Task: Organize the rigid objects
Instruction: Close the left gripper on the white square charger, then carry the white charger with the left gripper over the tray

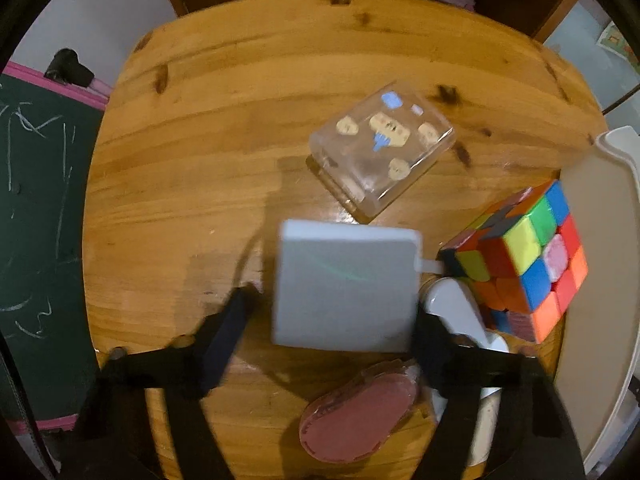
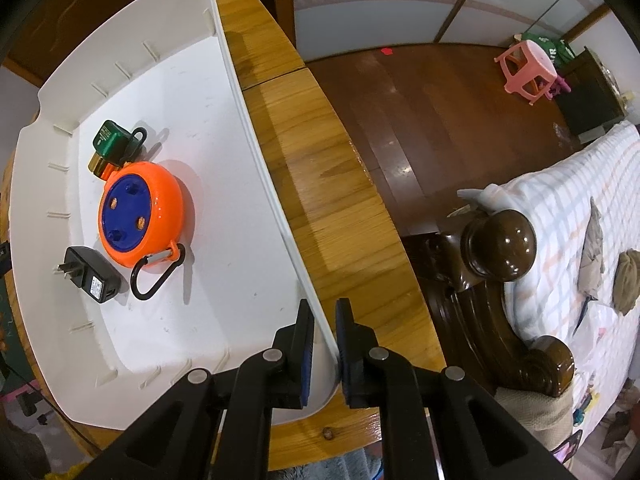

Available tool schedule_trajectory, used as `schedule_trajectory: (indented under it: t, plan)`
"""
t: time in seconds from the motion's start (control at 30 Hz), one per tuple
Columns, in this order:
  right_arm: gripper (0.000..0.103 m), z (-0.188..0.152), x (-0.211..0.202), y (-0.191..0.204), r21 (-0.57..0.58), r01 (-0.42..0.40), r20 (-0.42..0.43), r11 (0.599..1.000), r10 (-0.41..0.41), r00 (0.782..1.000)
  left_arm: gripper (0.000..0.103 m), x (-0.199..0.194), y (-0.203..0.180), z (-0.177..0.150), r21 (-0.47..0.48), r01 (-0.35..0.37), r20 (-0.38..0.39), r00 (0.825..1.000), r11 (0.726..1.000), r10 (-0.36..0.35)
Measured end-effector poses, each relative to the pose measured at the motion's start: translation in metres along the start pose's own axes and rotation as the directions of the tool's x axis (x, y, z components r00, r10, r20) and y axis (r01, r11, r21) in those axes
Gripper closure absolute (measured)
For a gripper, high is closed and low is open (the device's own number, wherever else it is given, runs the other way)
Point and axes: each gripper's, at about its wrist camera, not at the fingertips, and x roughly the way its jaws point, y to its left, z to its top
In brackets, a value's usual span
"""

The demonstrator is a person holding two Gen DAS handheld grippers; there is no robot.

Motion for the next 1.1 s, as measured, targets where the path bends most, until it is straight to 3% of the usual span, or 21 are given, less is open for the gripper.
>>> schedule_trajectory:
  t: [0.07,0.3,0.47,0.63,0.87,1.1]
  plan:
    - [0.091,-0.001,0.001,0.0,0.001,0.001,0.002,1.0,-0.001,1.0,0.044,-0.002,-0.001,-0.001,0.0,-0.033,0.002,0.999,0.999,0.033]
    - [0.091,0.0,0.004,0.002,-0.013,0.01,0.003,1.0,-0.01,1.0,0.044,-0.017,0.015,-0.015,-0.061,-0.037,-0.003,0.999,0.997,0.037]
    - [0.091,0.0,0.005,0.003,-0.041,0.007,0.006,0.999,-0.007,1.0,0.044,-0.067,0.018,-0.032,-0.061,-0.051,0.057,0.997,0.997,0.055]
    - [0.093,0.002,0.004,0.003,-0.083,-0.016,0.001,0.996,0.016,1.0,0.044,-0.124,-0.004,-0.043,-0.041,-0.046,0.125,0.991,0.998,0.051]
    - [0.096,0.003,0.0,0.0,-0.174,-0.084,-0.008,0.981,0.084,0.996,0.044,-0.178,-0.086,-0.044,0.048,0.009,0.198,0.98,0.999,-0.019]
    - [0.095,0.001,0.0,-0.011,-0.213,-0.195,-0.018,0.958,0.195,0.981,0.044,-0.177,-0.172,-0.039,0.141,0.014,0.171,0.984,0.99,-0.039]
